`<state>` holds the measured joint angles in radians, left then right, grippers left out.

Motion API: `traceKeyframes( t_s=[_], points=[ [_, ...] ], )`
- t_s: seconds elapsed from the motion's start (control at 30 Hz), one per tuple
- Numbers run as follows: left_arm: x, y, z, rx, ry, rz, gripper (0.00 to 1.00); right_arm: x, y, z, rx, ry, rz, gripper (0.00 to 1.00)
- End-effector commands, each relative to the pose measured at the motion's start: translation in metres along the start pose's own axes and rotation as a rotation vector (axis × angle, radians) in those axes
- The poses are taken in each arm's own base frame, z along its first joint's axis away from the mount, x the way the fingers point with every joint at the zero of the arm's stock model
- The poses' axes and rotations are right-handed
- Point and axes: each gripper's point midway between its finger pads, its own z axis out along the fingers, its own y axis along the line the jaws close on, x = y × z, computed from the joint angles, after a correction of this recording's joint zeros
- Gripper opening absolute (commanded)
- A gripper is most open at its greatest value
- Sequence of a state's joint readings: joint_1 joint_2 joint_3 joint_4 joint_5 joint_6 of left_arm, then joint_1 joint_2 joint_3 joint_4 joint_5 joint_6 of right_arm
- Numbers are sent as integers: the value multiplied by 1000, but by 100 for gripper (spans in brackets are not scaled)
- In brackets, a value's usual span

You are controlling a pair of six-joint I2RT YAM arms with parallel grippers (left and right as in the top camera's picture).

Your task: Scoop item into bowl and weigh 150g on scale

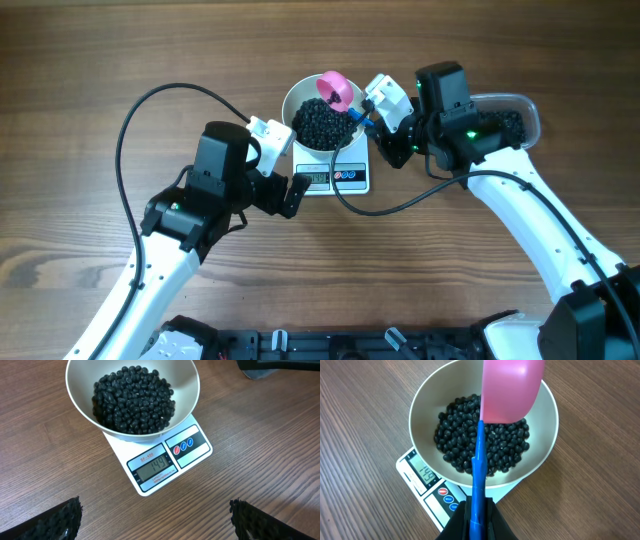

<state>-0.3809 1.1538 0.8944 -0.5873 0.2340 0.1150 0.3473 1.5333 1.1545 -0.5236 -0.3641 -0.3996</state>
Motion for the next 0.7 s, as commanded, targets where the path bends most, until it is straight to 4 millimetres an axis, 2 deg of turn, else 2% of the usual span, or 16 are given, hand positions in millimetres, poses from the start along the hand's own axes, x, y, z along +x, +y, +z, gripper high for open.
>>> traceKeyframes(
  t_s=[0.0,0.27,0.33,0.4,0.47,0.6,0.67],
  points=[
    [3,-2,3,12,12,11,100,1,-1,3,5,4,-21,4],
    [3,-2,3,11,12,11,100,-3,1,3,-8,-14,4,4],
    [3,-2,3,12,12,11,100,1,6,4,-14,9,-15,4],
    [3,-2,3,12,12,11,100,4,1,5,24,29,-42,4],
    [3,-2,3,12,12,11,100,1,-3,5,41,20,-33,4],
    [3,-2,3,12,12,11,100,-4,7,6,-4,-5,-41,4],
    [3,-2,3,12,12,11,100,-4,4,7,20,3,-52,4]
  ],
)
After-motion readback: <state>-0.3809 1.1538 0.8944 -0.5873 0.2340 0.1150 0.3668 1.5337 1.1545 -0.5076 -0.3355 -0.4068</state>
